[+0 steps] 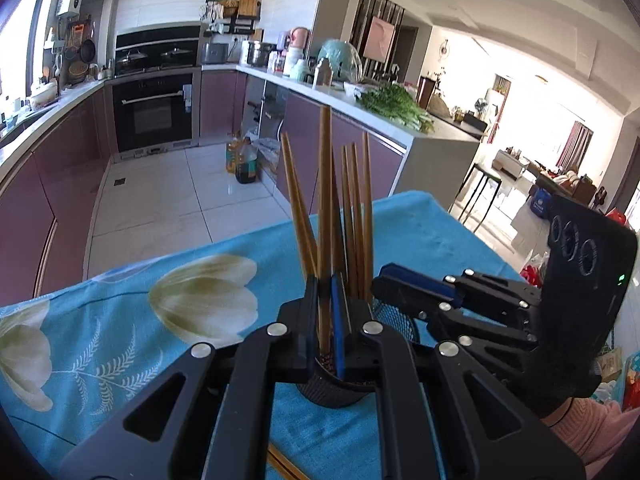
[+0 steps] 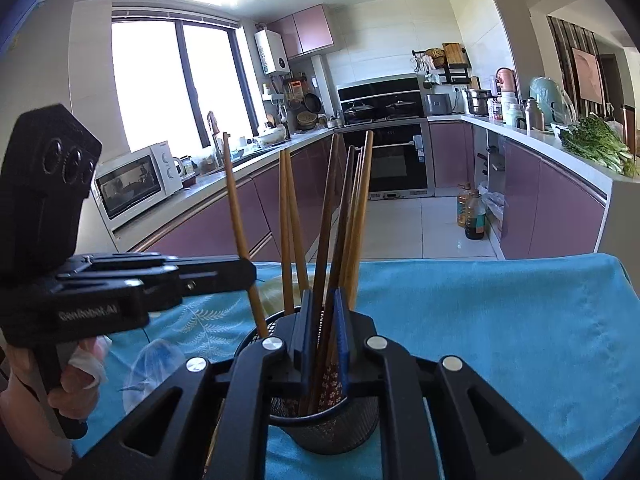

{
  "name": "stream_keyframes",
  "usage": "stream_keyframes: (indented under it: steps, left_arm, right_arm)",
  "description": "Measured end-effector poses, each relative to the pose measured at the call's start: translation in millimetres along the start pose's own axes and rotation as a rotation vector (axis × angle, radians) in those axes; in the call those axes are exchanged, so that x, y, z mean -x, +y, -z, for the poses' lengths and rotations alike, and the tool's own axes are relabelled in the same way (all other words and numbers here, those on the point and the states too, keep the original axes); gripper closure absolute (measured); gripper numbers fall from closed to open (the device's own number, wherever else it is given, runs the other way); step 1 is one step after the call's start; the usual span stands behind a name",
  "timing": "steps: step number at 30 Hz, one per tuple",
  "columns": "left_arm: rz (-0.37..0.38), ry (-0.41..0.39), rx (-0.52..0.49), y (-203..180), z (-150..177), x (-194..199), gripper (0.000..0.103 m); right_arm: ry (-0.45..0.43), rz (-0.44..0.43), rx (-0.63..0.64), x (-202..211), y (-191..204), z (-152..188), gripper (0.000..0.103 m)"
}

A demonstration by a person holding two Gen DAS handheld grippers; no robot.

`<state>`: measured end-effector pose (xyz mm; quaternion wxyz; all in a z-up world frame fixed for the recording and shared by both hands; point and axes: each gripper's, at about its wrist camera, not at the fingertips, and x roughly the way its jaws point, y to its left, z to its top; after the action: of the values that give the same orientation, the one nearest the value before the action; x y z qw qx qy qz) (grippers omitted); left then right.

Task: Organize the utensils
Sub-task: 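Insert both chopsticks into the mesh cup and open both tools, then reach the left tool to the last chopsticks and grasp one while the right tool grasps another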

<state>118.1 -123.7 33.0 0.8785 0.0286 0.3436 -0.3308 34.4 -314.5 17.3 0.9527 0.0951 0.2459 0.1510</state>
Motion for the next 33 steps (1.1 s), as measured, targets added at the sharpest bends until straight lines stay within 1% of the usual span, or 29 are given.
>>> stream_keyframes:
  steps: [4, 5, 7, 8, 10, 11, 13, 15, 16, 17, 19, 21, 22, 23, 25, 27, 28, 31, 33]
  left_arm:
    - [-0.015, 0.046, 0.008, 7, 9, -14, 0.089]
    - [-0.021, 0.047, 0.013, 8, 11, -14, 0.082]
    - [-0.023, 0.027, 0.03, 14, 15, -9, 0.075]
    - [-0.02, 0.012, 0.04, 17, 19, -3, 0.068]
    - [-0.035, -0.015, 0.057, 21, 28, 7, 0.061]
    - [-0.048, -0.028, 0.061, 24, 33, 13, 0.06]
    - [-0.073, -0.054, 0.08, 31, 44, 26, 0.057]
    - [-0.105, -0.078, 0.105, 37, 55, 39, 0.045]
    - [-0.128, -0.088, 0.115, 41, 59, 45, 0.036]
    - [-0.156, -0.097, 0.127, 44, 67, 50, 0.033]
    - [-0.18, -0.093, 0.152, 52, 79, 57, 0.031]
    - [-0.208, -0.088, 0.17, 58, 91, 63, 0.027]
    - [-0.219, -0.082, 0.178, 60, 97, 65, 0.022]
    - [-0.227, -0.072, 0.184, 61, 103, 66, 0.02]
    - [-0.239, -0.049, 0.185, 61, 115, 68, 0.019]
    - [-0.246, -0.028, 0.191, 62, 123, 68, 0.015]
    - [-0.254, -0.021, 0.193, 63, 123, 68, 0.014]
    - [-0.265, -0.002, 0.203, 66, 130, 68, 0.013]
    - [-0.264, 0.006, 0.208, 67, 134, 69, 0.013]
  right_arm:
    - [-0.008, 0.003, -0.009, 9, 0, 1, 0.085]
    - [-0.011, -0.001, -0.007, 12, 1, 1, 0.082]
    - [-0.015, -0.018, 0.002, 20, 5, 3, 0.08]
    - [-0.018, -0.031, 0.011, 24, 9, 4, 0.078]
    - [-0.018, -0.067, 0.038, 34, 17, 9, 0.076]
    - [-0.011, -0.085, 0.055, 38, 23, 11, 0.076]
    - [0.022, -0.121, 0.094, 40, 35, 18, 0.071]
    - [0.087, -0.153, 0.137, 35, 50, 30, 0.069]
    - [0.126, -0.164, 0.154, 29, 58, 37, 0.069]
    - [0.157, -0.169, 0.167, 24, 65, 44, 0.069]
    - [0.225, -0.18, 0.188, 9, 78, 59, 0.069]
    - [0.285, -0.185, 0.188, -5, 88, 74, 0.069]
    - [0.314, -0.188, 0.189, -13, 92, 80, 0.069]
    - [0.332, -0.184, 0.19, -19, 95, 84, 0.069]
    - [0.363, -0.176, 0.186, -29, 98, 90, 0.069]
    - [0.382, -0.163, 0.184, -38, 99, 91, 0.07]
    - [0.392, -0.153, 0.185, -41, 101, 92, 0.07]
    - [0.407, -0.134, 0.193, -48, 105, 94, 0.071]
    - [0.416, -0.122, 0.196, -52, 109, 95, 0.075]
